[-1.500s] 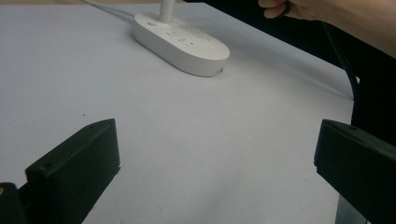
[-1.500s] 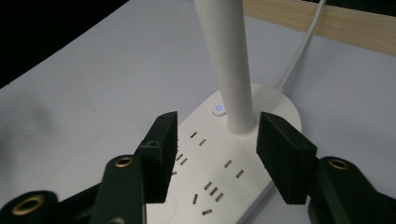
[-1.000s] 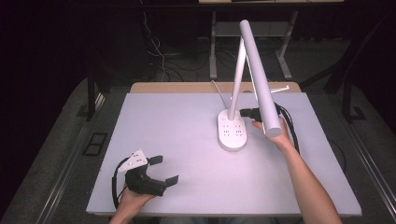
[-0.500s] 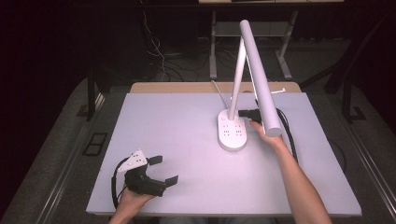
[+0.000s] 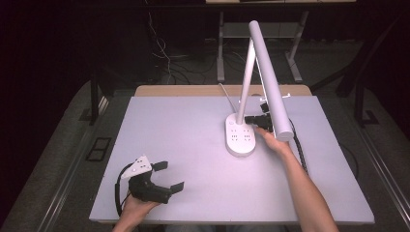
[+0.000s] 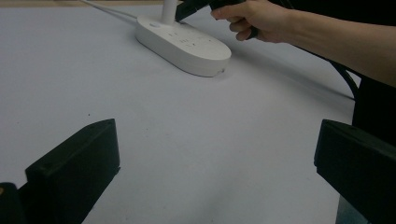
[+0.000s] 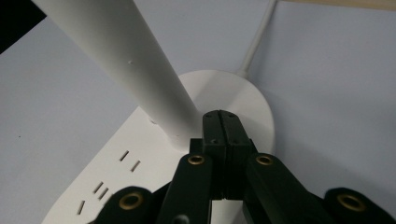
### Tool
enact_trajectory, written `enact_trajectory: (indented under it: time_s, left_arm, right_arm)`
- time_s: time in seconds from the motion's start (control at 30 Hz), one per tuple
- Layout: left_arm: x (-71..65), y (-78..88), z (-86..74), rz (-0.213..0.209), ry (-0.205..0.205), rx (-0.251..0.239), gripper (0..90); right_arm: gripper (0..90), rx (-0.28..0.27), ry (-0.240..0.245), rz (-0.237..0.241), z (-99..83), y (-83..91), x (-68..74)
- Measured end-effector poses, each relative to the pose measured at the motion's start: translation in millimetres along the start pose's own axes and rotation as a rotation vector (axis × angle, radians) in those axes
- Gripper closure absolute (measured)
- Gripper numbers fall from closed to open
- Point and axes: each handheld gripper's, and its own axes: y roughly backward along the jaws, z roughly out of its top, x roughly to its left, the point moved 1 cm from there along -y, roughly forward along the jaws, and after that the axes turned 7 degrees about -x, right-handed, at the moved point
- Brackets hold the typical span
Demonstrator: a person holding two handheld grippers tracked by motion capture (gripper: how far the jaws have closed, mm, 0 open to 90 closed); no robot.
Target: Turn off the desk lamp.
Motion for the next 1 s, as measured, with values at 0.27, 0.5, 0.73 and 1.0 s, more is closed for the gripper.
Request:
enact_trajectory:
  time_s: [0.27,0.5,0.73,1.0]
  left_arm:
    - [0.0,1.1,-0.7,0.003,0.0,0.002,0.0]
    - [0.3,0.6,-0.6,0.003,0.002,0.002,0.0]
    - [-0.1,1.0,-0.6,0.004,0.0,0.003,0.0]
    - [-0.6,0.5,-0.8,0.002,0.0,0.003,0.0]
  right_arm:
    - [90.0,-0.001,0.013,-0.021,-0.3,-0.7,2.5]
    - [90.0,-0.006,-0.005,-0.019,0.5,-0.5,2.8]
    - [90.0,-0.004,-0.017,-0.012,0.2,-0.3,1.2]
    - [90.0,-0.008,-0.014,-0.019,-0.9,-1.7,1.6]
